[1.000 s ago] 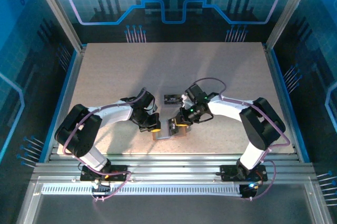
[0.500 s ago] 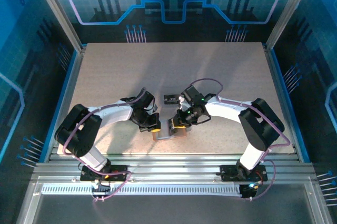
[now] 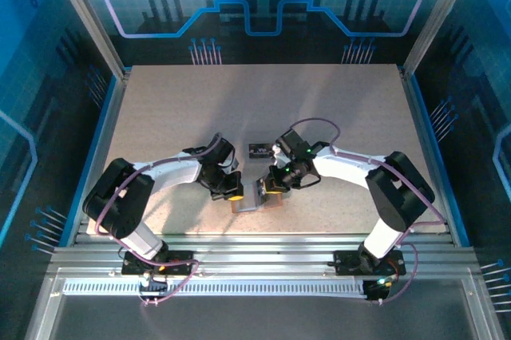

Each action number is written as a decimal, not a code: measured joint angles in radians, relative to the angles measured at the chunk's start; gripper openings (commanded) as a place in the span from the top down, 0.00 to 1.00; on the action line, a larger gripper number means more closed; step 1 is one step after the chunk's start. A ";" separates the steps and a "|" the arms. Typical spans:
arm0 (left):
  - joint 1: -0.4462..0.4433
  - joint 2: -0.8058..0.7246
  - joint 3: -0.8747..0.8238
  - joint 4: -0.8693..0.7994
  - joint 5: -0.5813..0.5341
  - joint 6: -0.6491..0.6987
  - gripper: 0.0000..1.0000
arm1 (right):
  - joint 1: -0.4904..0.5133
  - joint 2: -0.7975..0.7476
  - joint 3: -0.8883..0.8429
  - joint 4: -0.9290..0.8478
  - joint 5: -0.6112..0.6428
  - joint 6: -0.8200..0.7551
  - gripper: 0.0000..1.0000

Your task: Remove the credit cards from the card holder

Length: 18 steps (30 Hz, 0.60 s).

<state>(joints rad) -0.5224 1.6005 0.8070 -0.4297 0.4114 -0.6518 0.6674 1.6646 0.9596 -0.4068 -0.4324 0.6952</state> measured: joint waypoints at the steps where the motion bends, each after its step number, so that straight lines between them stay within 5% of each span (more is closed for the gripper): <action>1: 0.000 -0.001 0.003 -0.008 0.000 0.000 0.99 | 0.000 -0.011 0.000 -0.005 0.005 0.000 0.94; 10: 0.000 -0.055 0.078 -0.051 0.000 0.000 0.95 | -0.028 -0.102 0.047 -0.091 0.028 -0.063 0.94; 18: 0.002 -0.124 0.107 -0.085 -0.025 0.000 0.94 | -0.073 -0.058 0.251 -0.268 0.044 -0.405 0.96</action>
<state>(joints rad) -0.5205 1.4765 0.9138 -0.5152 0.3866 -0.6514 0.5945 1.6066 1.2110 -0.6746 -0.3882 0.2905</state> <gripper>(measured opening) 0.058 0.054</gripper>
